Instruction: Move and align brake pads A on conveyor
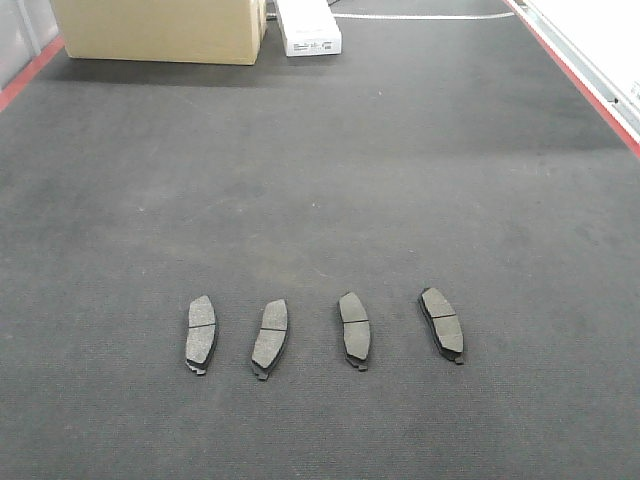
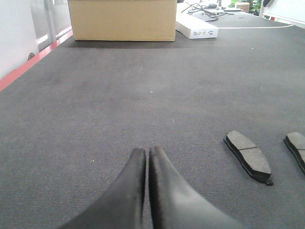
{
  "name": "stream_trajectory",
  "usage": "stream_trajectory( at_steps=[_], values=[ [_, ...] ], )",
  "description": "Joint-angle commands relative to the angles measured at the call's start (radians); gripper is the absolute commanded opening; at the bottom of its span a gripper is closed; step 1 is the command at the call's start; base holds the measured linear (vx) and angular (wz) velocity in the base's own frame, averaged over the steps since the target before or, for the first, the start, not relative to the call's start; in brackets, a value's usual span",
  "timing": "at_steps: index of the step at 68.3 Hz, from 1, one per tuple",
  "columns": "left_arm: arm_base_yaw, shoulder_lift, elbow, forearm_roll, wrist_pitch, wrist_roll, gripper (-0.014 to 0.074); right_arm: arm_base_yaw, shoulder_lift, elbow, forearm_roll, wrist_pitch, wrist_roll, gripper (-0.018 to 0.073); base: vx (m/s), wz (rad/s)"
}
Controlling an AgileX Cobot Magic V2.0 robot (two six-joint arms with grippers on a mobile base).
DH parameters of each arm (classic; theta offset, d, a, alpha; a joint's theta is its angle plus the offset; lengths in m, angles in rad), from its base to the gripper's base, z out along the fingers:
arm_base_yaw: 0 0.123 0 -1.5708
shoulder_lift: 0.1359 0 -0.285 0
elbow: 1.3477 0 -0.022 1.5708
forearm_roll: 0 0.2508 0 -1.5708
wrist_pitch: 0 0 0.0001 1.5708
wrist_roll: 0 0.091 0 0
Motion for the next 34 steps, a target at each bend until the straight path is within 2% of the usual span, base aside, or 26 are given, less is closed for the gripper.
stream_trajectory(
  at_steps=[1, 34],
  values=[
    [0.0, -0.013, -0.008, -0.003, -0.075, 0.0, -0.0006, -0.007, -0.016, 0.022, -0.007, -0.073, -0.007, -0.0009, 0.0, 0.0],
    [0.0, -0.013, -0.008, -0.003, -0.075, 0.0, -0.0006, -0.007, -0.016, 0.022, -0.007, -0.073, -0.007, -0.0009, 0.0, 0.0]
  ],
)
